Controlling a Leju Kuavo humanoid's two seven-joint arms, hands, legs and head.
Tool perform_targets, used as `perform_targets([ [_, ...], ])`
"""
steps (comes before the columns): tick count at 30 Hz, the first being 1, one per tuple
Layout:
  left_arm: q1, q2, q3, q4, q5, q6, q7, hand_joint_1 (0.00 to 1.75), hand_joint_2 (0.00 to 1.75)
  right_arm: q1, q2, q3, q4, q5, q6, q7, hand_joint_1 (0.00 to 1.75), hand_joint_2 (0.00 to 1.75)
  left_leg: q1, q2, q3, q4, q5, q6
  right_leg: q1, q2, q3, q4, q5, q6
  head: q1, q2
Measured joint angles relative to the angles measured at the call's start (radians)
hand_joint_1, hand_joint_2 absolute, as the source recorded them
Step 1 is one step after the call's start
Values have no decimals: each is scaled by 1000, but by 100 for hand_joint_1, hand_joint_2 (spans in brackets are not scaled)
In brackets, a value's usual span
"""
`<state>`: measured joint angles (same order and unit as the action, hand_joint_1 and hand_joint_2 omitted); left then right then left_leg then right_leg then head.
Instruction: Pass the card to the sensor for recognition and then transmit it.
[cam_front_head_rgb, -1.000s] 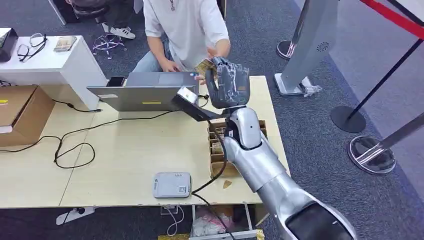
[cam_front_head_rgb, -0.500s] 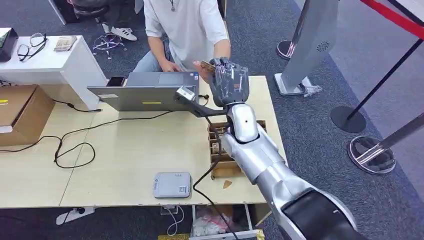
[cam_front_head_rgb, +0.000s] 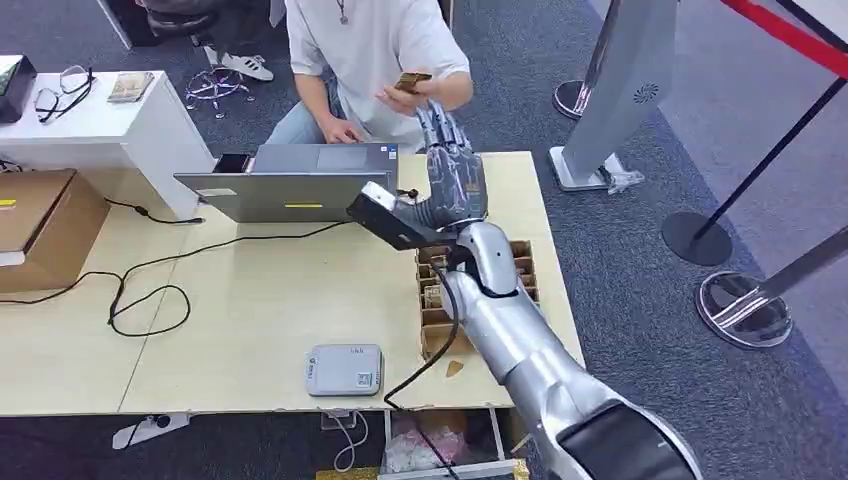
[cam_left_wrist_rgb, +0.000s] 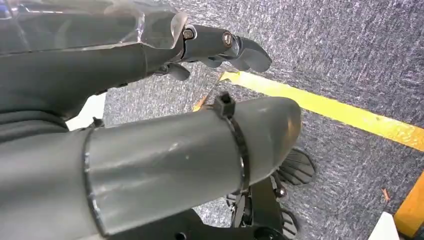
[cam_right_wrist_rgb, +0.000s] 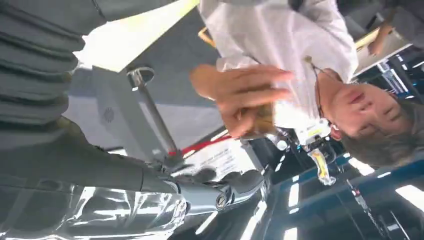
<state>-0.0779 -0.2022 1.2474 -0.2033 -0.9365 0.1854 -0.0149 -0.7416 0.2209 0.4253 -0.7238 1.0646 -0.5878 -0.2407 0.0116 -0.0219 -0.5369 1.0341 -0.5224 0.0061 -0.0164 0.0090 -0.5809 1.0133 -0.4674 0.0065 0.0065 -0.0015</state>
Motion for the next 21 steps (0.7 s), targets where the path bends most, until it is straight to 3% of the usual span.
perform_targets([
  [6, 1, 0, 0, 0, 4, -1, -3, 0, 0, 95, -25, 3, -120, -21, 82, 0, 0, 0, 0, -1, 0, 0, 0, 0, 0, 0, 0, 0, 0, 0, 0, 0],
  [14, 3, 0, 2, 0, 15, -8, -9, 0, 0, 188, -126, 36, -238, 14, 201, 40, 0, 0, 0, 0, 0, 0, 0, 0, 0, 0, 0, -1, 0, 0, 0, 0],
  [21, 6, 1, 3, 0, 22, -8, -9, 0, 0, 235, -220, 59, -264, 50, 212, 79, 0, 0, 0, 0, 0, 0, 0, 0, 0, 0, 0, -1, 0, 0, 0, 0],
])
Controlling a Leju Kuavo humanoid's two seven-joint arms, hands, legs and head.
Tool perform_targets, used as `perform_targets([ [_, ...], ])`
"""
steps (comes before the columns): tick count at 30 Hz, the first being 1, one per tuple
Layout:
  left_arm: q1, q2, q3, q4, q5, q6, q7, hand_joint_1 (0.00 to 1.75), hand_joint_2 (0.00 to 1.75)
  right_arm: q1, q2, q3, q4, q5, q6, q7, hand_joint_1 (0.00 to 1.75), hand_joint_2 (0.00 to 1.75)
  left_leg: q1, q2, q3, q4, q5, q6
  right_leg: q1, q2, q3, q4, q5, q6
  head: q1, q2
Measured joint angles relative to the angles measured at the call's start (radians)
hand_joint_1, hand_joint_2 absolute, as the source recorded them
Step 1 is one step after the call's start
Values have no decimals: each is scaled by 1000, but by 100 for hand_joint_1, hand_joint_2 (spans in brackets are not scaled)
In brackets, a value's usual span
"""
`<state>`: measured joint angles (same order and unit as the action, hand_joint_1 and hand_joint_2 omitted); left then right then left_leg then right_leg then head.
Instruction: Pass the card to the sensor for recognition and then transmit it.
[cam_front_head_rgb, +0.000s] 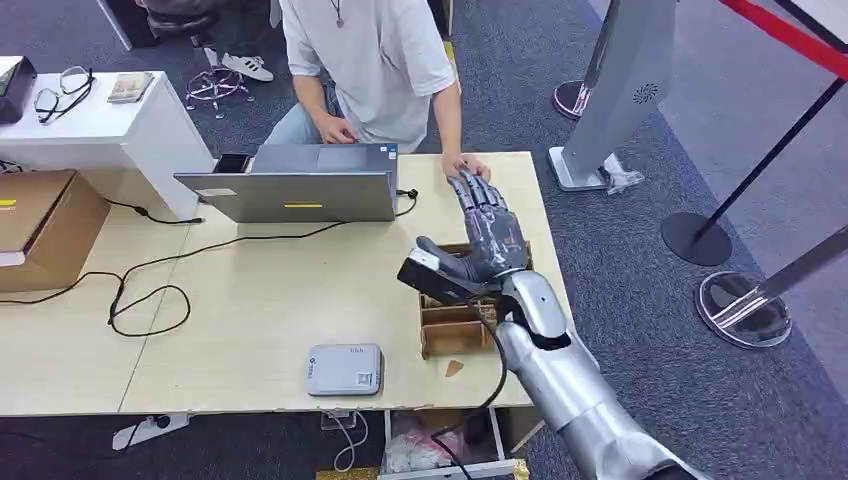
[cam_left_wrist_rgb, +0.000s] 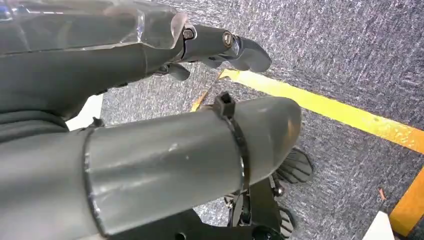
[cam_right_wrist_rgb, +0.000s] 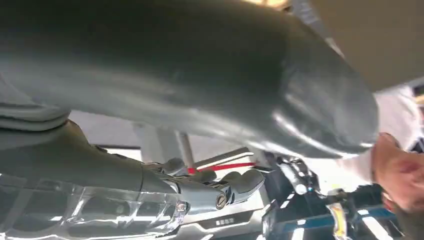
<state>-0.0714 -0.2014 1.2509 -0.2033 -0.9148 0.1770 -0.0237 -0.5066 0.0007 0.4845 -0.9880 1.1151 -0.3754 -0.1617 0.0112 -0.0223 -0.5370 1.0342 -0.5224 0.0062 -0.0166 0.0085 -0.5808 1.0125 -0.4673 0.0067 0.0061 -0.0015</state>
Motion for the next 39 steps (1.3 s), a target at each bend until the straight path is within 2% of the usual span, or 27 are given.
perform_targets([
  [4, 2, 0, 0, 0, 0, 0, 0, 0, 0, 28, -49, 3, -20, 31, -10, 34, 0, 0, 0, 0, 0, 0, 0, 0, 0, 0, 0, 0, 0, 0, 0, 0],
  [13, 6, 1, 1, 0, 2, 0, 0, 0, 0, 139, -176, -3, -164, 32, -40, 32, 0, 0, 0, 0, 0, 0, 0, 0, 0, -1, 0, -1, 0, 0, 0, 0],
  [14, 6, 2, 1, 0, 2, 0, 0, 0, 0, 156, -192, -4, -187, 31, -42, 32, 0, 175, 0, 0, 0, 0, 0, 0, 0, -1, 0, -1, 0, 0, 0, 0],
  [19, 8, 3, 1, 0, 0, -6, -2, 0, 0, 236, -254, -5, -285, 30, -39, 30, 0, 175, 0, -1, 0, 0, 0, 1, 0, -1, 0, -1, 0, 0, 0, 0],
  [23, 11, 3, 1, 0, -3, -13, -7, 0, 0, 294, -281, -3, -341, 43, -19, 33, 0, 175, 0, -1, -1, 0, 0, 1, 0, -1, 0, -1, 0, 0, 0, 0],
  [39, 12, 3, 1, 0, -18, -15, -6, 0, 0, 319, -286, 29, -347, 47, 9, 32, 0, 175, 0, 0, -1, 0, 0, 0, 0, -1, 0, -1, 0, 0, 0, 0],
])
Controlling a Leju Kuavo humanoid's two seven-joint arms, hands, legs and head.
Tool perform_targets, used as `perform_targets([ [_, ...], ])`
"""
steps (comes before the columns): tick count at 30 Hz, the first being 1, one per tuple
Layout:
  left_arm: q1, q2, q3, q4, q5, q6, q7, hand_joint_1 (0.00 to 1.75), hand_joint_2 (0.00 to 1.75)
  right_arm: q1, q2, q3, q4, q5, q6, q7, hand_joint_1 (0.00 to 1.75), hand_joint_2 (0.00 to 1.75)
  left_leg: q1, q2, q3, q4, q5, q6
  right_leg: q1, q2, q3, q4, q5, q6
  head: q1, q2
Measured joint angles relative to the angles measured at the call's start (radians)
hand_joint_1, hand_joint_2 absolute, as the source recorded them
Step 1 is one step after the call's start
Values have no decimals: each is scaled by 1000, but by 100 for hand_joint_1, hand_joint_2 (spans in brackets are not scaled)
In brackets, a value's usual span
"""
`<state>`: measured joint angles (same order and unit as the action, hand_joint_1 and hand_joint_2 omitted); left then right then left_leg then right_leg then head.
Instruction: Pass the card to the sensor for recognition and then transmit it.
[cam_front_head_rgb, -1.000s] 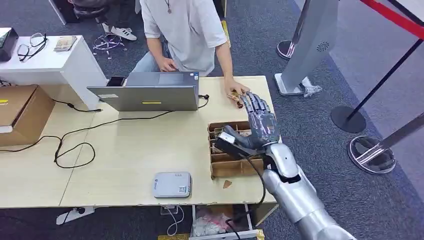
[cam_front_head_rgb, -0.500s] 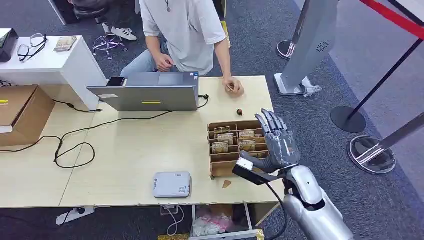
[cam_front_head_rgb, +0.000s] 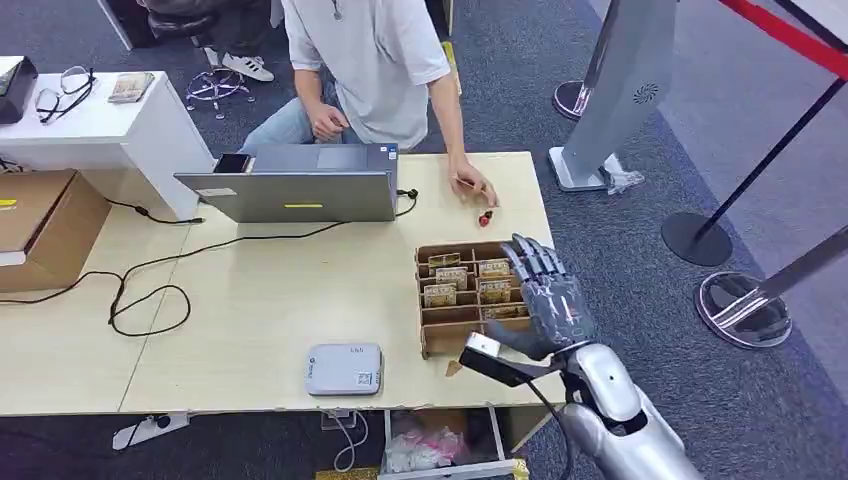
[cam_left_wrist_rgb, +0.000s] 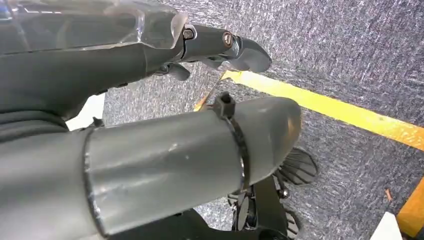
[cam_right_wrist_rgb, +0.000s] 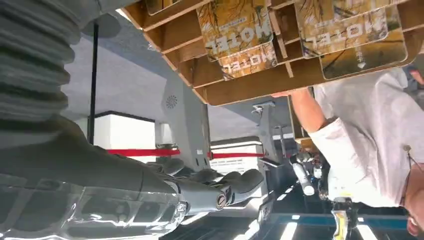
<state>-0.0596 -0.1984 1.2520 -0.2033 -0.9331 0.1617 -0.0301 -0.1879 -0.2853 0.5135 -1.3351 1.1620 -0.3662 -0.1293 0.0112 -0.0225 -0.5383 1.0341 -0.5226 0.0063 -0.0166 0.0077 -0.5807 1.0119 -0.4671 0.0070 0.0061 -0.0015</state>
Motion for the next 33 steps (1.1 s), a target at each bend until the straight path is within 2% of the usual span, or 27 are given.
perform_targets([
  [25, -1, 1, 0, 0, -18, -8, 2, 0, 0, -55, 40, 45, 130, -4, 9, 3, 0, 175, 0, 0, 0, 0, 0, 0, 0, 0, 0, 0, 0, 0, 0, 0],
  [33, -1, 2, 0, 0, -19, -10, 7, 0, 0, -105, 40, 53, 153, -31, 6, -13, 0, 175, 0, 0, 0, 0, 0, 0, 0, 0, 0, 0, 0, 0, 0, 0],
])
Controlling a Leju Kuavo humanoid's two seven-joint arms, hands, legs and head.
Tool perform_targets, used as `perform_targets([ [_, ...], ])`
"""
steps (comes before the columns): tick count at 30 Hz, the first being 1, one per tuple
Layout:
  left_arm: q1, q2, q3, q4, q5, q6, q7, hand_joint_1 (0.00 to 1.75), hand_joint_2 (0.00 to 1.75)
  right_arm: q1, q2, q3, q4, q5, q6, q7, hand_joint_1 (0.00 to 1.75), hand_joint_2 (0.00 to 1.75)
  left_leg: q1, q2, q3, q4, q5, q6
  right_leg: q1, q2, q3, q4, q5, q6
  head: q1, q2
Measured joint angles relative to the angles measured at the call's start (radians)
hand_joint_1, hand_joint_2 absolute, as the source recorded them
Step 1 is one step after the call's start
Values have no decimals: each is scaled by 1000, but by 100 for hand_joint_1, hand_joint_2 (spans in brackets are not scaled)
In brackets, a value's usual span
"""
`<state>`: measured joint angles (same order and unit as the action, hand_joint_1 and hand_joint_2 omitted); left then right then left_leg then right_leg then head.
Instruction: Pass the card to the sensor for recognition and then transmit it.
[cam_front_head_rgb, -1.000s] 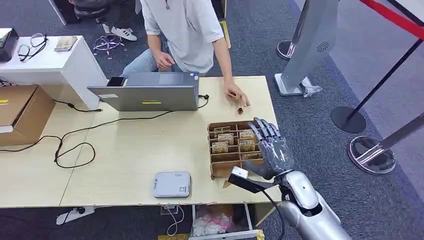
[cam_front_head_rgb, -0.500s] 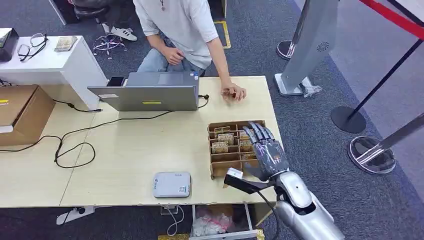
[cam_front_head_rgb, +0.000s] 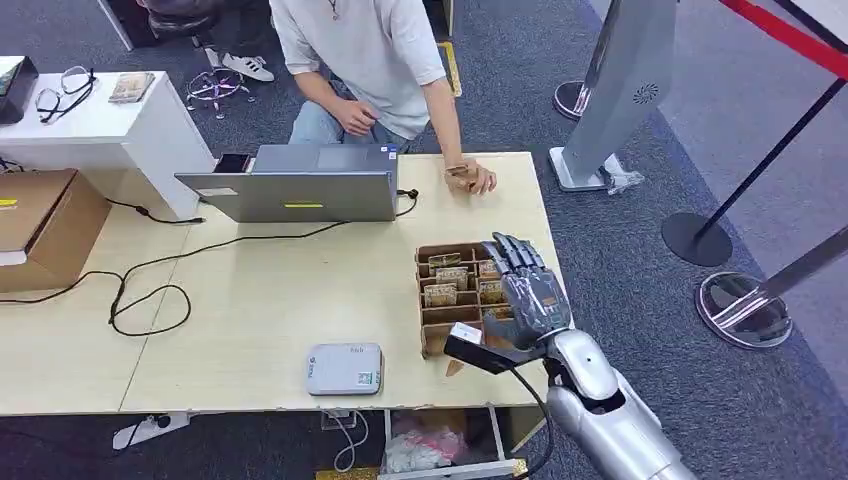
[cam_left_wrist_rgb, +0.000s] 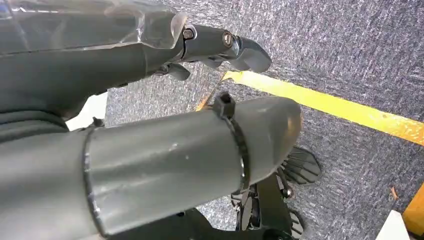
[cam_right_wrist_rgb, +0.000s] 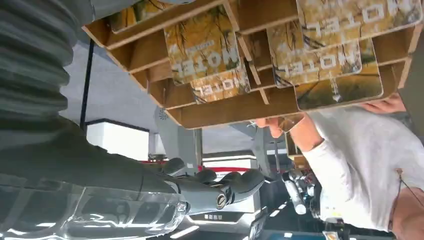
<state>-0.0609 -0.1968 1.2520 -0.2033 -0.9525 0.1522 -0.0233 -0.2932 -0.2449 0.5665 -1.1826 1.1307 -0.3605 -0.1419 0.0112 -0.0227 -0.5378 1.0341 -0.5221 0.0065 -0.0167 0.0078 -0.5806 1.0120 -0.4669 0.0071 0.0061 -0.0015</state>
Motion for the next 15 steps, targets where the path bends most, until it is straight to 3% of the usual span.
perform_targets([
  [15, 0, 0, 0, 0, 0, 0, 0, 0, 0, -34, 0, 14, 45, -28, -6, -19, 7, 175, 0, 0, 0, 0, 0, 0, 0, 0, 0, 0, 0, 0, 0, 0],
])
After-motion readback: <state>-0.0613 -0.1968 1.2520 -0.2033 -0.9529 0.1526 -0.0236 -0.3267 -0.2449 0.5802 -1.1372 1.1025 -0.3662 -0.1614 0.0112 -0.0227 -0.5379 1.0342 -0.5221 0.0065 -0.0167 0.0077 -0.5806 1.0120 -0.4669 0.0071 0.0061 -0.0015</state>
